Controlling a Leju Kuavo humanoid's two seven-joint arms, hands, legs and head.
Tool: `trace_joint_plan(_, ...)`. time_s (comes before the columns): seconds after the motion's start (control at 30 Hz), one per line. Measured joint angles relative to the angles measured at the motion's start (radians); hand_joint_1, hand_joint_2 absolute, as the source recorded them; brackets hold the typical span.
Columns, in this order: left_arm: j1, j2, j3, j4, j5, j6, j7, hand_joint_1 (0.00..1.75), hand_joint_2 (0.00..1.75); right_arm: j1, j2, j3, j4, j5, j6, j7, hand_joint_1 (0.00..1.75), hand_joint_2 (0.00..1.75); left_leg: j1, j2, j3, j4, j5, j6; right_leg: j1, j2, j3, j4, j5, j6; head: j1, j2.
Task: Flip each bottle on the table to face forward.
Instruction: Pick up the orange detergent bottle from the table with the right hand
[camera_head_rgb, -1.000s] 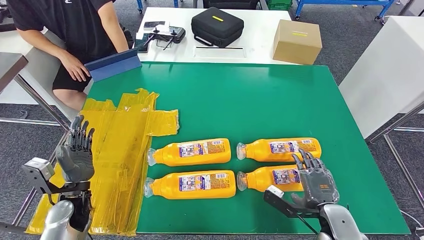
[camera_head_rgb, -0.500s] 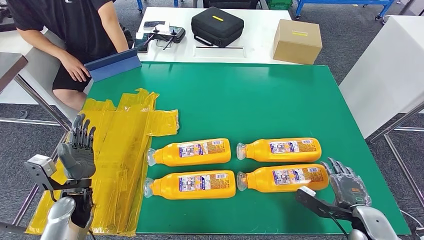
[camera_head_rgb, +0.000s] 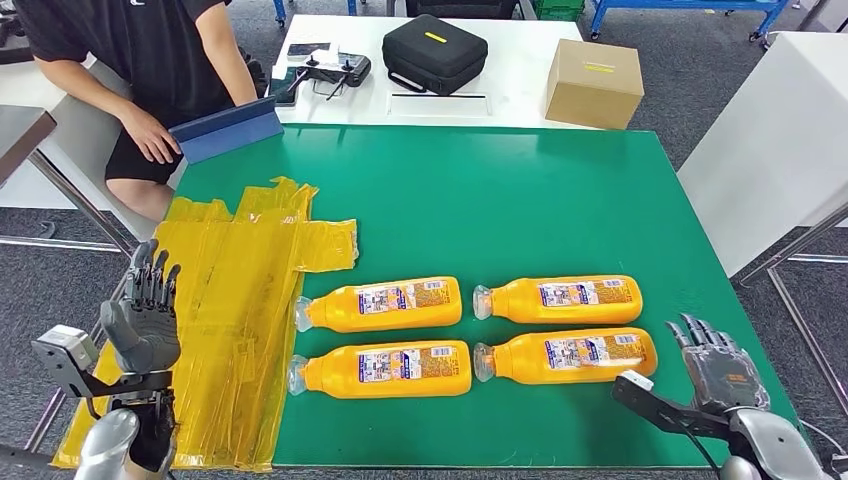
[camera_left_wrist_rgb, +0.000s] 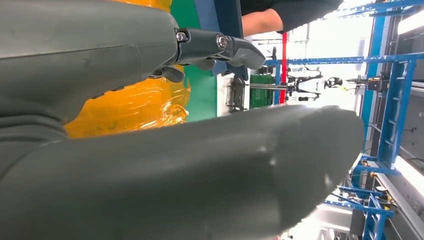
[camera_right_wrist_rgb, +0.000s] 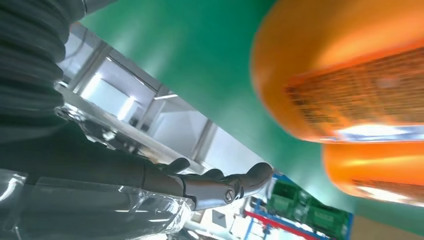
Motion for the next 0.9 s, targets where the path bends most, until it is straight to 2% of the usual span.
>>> trace_joint_plan(0.57,-0.004,0.000,0.000,0.000,0.006,-0.014,0.004,0.00,0.00,-0.003,-0.010,0.100,-0.005,0.030,-0.014,-0.002,0.00,1.75,0.000,0.000,0.000,0.000,0.000,0.000,0.000,0.000,0.000,0.000,0.000,0.000,0.000,0.000)
trace_joint_plan(0.9,-0.040,0.000,0.000,0.002,0.006,-0.015,0.015,0.00,0.00,-0.023,-0.020,0.138,0.009,0.042,0.000,0.007,0.00,1.75,0.000,0.000,0.000,0.000,0.000,0.000,0.000,0.000,0.000,0.000,0.000,0.000,0.000,0.000)
